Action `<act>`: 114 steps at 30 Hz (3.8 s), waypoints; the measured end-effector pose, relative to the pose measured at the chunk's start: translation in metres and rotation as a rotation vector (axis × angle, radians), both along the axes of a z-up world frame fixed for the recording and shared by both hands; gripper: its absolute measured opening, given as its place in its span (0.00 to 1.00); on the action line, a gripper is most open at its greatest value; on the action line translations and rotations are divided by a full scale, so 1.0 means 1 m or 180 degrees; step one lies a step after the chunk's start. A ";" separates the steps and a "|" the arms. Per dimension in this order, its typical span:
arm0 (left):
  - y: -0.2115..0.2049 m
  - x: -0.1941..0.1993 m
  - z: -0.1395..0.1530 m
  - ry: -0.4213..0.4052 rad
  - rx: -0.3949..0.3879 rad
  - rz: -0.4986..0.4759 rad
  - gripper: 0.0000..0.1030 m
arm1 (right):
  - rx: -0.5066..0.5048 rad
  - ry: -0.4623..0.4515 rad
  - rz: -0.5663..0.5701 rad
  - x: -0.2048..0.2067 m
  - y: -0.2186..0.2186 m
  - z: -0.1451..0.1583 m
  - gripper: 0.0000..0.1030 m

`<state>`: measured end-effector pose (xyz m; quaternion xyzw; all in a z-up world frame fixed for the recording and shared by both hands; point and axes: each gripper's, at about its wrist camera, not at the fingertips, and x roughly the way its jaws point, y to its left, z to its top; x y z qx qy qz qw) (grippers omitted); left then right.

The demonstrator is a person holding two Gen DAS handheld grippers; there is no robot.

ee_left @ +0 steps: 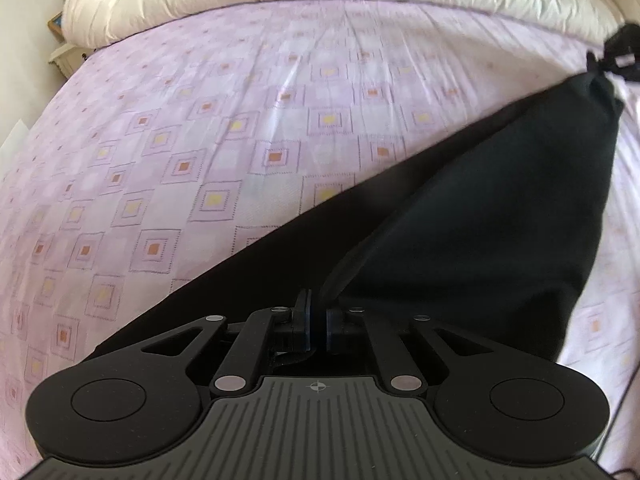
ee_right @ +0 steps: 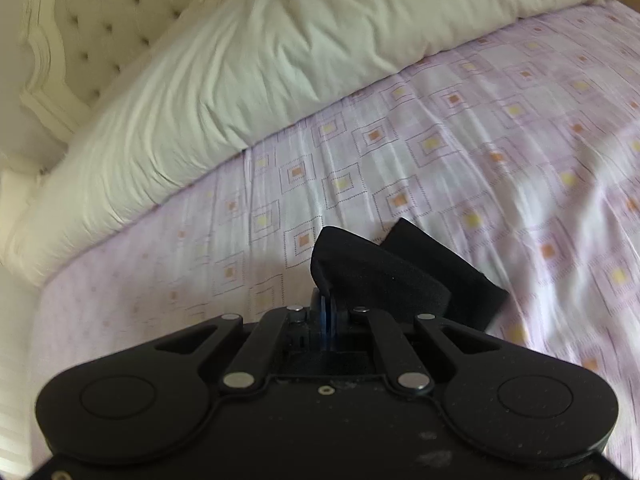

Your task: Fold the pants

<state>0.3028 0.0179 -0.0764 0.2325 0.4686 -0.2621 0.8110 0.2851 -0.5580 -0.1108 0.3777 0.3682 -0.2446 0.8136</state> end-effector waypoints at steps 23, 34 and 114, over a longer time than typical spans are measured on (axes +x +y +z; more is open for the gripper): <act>0.005 0.004 -0.008 -0.0053 -0.0177 0.0174 0.06 | -0.0184 0.0026 0.0142 -0.042 -0.024 -0.009 0.13; -0.033 0.025 -0.009 -0.0208 0.0190 0.0010 0.09 | -0.0746 0.0073 0.0234 -0.042 -0.012 0.007 0.10; 0.180 -0.040 -0.005 0.0051 -0.0558 0.1369 0.75 | -0.0781 -0.0832 0.2982 -0.093 0.418 0.031 0.13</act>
